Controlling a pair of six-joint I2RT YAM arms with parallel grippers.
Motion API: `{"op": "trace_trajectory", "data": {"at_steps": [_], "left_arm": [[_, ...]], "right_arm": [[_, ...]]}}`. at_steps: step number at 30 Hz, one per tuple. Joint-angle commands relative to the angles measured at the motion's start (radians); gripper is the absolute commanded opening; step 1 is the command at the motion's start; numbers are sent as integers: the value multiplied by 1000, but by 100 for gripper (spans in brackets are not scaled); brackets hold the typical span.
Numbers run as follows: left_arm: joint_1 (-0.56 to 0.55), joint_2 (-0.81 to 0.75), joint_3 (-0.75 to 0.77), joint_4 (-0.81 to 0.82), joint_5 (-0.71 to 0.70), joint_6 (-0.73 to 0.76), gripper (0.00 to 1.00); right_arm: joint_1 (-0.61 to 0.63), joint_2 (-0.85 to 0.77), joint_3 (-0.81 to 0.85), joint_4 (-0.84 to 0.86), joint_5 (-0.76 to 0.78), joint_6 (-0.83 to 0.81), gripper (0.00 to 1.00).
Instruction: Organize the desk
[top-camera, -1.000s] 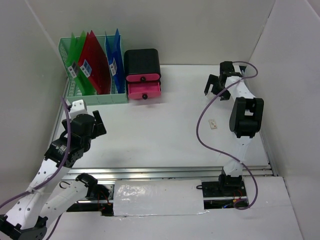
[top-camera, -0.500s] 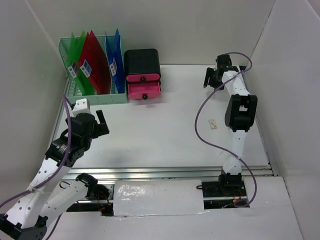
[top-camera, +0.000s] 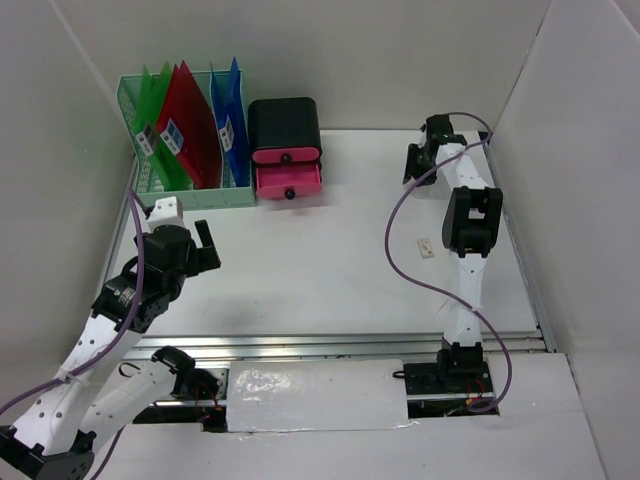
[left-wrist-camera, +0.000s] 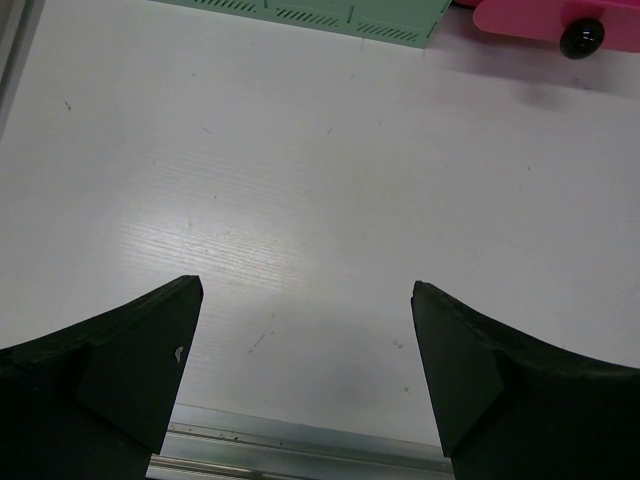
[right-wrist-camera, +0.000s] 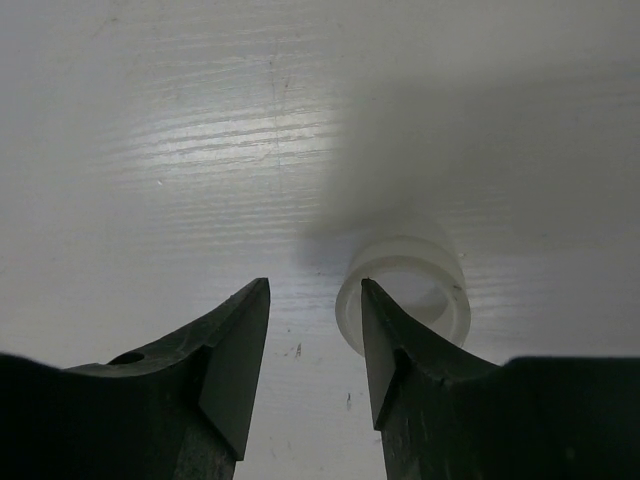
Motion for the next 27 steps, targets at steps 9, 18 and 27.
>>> {"op": "trace_trajectory", "data": {"at_steps": [9, 18, 27], "left_arm": [[5, -1, 4, 45, 21, 32, 100], [3, -9, 4, 47, 33, 35, 100], [5, 5, 4, 53, 52, 43, 100]], "right_arm": [[17, 10, 4, -93, 49, 23, 56], [16, 57, 27, -163, 79, 12, 0], [22, -139, -94, -81, -119, 31, 0]]}}
